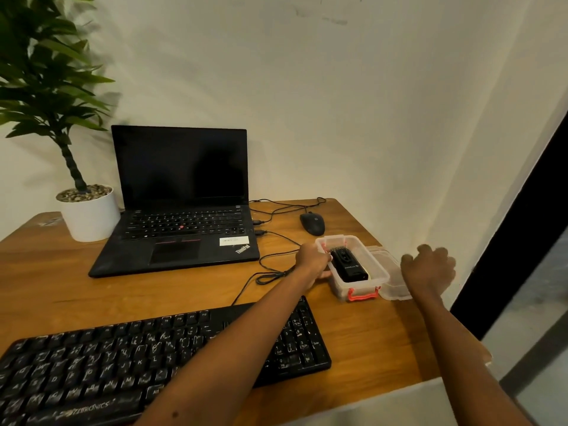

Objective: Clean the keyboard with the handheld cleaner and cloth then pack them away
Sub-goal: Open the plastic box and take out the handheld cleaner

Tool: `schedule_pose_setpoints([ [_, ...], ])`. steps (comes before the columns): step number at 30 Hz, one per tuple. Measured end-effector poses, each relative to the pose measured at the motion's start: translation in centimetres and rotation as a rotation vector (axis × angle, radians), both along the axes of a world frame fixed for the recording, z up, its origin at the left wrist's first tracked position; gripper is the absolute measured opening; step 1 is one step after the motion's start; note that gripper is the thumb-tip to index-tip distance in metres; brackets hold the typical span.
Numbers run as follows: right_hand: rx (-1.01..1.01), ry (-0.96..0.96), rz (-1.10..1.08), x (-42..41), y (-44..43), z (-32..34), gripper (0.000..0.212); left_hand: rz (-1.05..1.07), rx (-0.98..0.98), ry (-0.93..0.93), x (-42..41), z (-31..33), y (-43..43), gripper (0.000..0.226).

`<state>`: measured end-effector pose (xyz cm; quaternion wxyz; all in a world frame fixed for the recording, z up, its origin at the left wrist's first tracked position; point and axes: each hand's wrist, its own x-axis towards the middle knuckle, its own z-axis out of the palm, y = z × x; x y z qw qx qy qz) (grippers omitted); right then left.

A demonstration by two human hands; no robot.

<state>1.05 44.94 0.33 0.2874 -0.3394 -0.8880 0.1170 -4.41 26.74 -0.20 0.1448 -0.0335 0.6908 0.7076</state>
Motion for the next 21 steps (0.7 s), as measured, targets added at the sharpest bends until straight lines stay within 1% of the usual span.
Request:
schedule_pose_setpoints([
  [1,-0.017,0.114,0.093,-0.2,-1.5,1.0,0.029,0.012,-0.001,0.006,0.1,0.0,-0.1,0.032],
  [2,-0.065,0.167,0.215,-0.7,-2.9,2.0,0.025,0.031,-0.004,0.012,0.3,-0.1,-0.3,0.031],
  [3,-0.129,0.143,0.338,-1.2,-4.2,2.7,0.022,0.048,-0.012,0.016,0.4,-0.1,-0.4,0.032],
  [4,-0.174,0.049,0.441,-1.6,-5.4,3.1,0.019,0.059,-0.024,0.019,0.5,-0.2,-0.7,0.036],
  [6,-0.16,-0.182,0.541,-2.2,-7.0,3.0,0.02,0.065,-0.051,0.034,0.7,-0.1,-1.4,0.046],
  [7,-0.128,-0.255,0.542,-2.5,-7.3,2.6,0.024,0.061,-0.06,0.046,0.8,0.1,-1.9,0.045],
  [8,-0.094,-0.297,0.526,-2.7,-7.3,2.1,0.029,0.059,-0.06,0.058,0.8,0.3,-2.4,0.04],
  [10,-0.031,-0.354,0.494,-3.1,-7.5,1.4,0.033,0.058,-0.05,0.073,0.8,0.8,-3.8,0.021],
  [11,-0.008,-0.38,0.481,-3.1,-7.7,1.2,0.034,0.054,-0.043,0.072,0.9,1.0,-4.5,0.015],
  [13,0.0,-0.424,0.456,-3.3,-8.0,1.2,0.036,0.033,-0.047,0.083,1.2,1.4,-5.8,0.016],
  [15,-0.002,-0.447,0.434,-3.4,-8.5,1.2,0.037,0.01,-0.071,0.108,1.6,1.8,-7.1,0.023],
  [18,0.022,-0.396,0.416,-3.4,-9.0,0.9,0.036,-0.006,-0.044,0.13,2.5,2.6,-9.2,0.02],
  [21,0.055,-0.214,0.374,-2.6,-8.9,1.3,0.041,0.011,-0.029,0.168,3.4,3.2,-11.6,0.021],
])
